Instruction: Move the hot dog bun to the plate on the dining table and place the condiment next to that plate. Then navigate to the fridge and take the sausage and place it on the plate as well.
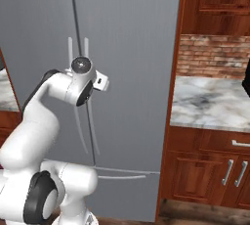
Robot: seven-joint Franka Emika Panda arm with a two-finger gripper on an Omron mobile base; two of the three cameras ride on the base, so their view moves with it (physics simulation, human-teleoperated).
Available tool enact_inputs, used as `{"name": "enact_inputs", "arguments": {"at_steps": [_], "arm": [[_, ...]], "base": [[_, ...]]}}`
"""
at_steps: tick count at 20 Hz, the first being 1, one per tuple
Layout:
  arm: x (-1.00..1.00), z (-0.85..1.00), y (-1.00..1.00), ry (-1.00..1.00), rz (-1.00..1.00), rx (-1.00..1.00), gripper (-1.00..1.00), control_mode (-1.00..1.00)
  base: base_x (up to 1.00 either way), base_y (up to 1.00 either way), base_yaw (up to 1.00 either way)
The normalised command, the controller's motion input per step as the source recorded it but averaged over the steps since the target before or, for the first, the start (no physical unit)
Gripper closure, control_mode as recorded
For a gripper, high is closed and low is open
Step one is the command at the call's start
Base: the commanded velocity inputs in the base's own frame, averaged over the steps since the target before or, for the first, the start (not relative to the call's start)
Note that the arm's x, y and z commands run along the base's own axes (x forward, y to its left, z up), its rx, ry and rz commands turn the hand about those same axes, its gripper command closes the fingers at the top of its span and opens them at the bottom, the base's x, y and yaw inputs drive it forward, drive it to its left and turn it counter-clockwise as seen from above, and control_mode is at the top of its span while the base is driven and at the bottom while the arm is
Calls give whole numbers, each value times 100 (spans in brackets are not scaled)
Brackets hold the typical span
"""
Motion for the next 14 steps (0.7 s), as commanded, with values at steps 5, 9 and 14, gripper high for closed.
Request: {"name": "enact_inputs", "arguments": {"at_steps": [5,9,14], "arm": [[67,-17,0,0,-5,0,-100,-100],[30,-9,-1,0,-5,0,100,-100],[-17,0,-17,-8,-6,-4,100,-100]], "base": [[0,0,0],[0,0,0],[0,0,0]]}}
